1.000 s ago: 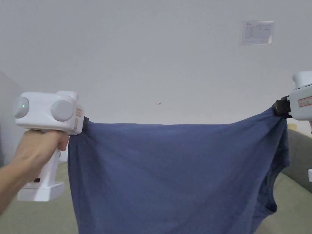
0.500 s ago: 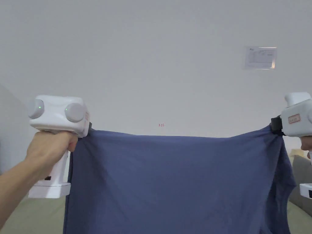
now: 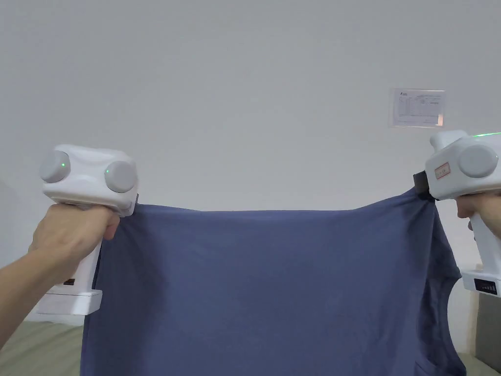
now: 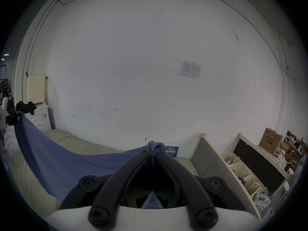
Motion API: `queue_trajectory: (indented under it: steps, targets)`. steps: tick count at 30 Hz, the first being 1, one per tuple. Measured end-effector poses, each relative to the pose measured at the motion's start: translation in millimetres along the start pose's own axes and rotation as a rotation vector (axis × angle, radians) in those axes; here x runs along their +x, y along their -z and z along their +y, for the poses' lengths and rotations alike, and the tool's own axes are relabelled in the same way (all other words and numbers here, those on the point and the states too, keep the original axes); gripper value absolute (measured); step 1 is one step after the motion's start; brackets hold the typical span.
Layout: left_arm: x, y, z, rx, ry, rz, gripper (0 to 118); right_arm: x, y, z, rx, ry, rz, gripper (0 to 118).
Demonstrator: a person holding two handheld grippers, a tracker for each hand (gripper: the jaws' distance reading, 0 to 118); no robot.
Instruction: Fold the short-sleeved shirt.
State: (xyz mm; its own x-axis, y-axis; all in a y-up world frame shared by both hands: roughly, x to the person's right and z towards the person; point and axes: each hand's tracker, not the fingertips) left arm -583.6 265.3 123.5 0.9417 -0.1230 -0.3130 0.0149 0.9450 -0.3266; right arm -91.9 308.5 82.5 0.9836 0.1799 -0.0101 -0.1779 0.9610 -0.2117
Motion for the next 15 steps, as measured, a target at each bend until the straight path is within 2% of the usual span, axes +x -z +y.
queue_trajectory:
  steps: [7,11,15]
  targets:
    - [27.3,50.1,13.5,0.027,0.007,0.020,4,-4.3,53.0,14.9,0.010,-0.003,-0.038,2]
    - [43.6,87.9,7.5,0.043,0.085,0.053,4,-5.5,90.0,4.0,-0.015,0.015,-0.044,2]
    - [50.5,123.4,-0.9,0.013,0.034,0.039,4,-11.7,121.8,-6.2,-0.021,0.017,-0.046,2]
